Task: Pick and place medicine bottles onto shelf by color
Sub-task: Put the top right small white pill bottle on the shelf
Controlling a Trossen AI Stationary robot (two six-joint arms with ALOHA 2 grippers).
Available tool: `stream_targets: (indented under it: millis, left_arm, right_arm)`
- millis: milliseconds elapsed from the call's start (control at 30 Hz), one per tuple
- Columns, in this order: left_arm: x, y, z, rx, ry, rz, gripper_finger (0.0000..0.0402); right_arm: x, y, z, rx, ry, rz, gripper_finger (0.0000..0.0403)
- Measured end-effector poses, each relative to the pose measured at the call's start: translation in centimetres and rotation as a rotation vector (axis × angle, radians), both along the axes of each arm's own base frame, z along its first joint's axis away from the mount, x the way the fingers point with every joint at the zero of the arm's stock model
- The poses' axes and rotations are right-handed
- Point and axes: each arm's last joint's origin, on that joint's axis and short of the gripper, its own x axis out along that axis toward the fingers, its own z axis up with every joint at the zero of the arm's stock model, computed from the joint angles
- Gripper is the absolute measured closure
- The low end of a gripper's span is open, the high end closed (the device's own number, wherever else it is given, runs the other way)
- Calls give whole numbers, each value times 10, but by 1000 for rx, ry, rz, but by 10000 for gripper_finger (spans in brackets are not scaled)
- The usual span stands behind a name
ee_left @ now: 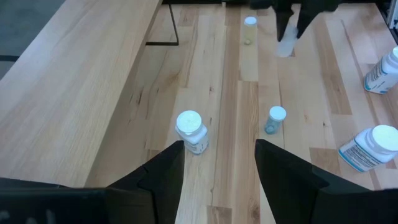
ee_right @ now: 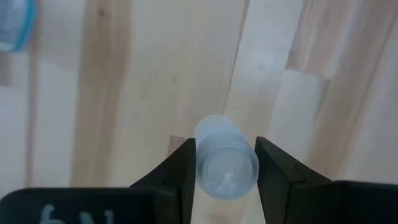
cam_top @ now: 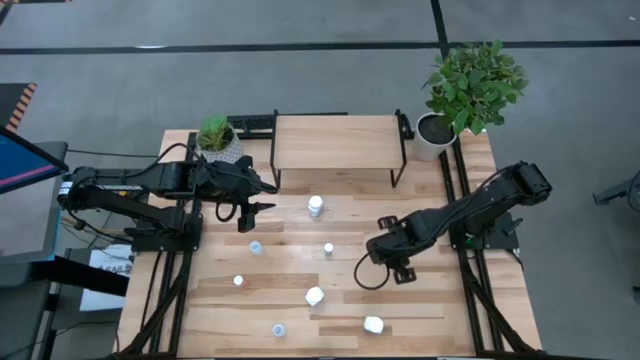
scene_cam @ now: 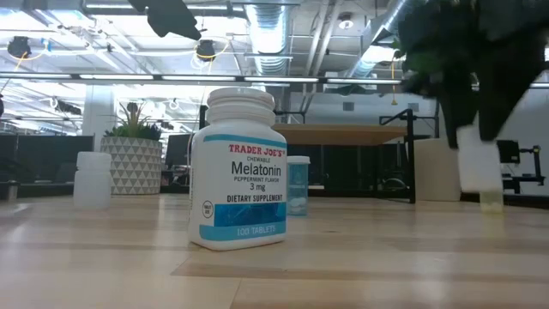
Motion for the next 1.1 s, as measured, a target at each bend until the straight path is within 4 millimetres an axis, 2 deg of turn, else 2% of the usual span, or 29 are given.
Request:
stream_targets:
  millis: [300, 567, 833, 1100]
  left_arm:
    - [0, 0, 0, 0, 0, 0, 216]
    - [0, 0, 0, 0, 0, 0, 216]
    - [0, 0, 0, 0, 0, 0, 216]
    - [0, 0, 0, 1, 0, 0, 216]
  right_arm:
    - [16, -14, 75, -11, -81, 82, 267]
    - [25, -48, 141, -62, -242, 182, 271]
    - [27, -110, 187, -303, -396, 107, 268]
    - [27, -192, 206, -500, -554, -175, 266]
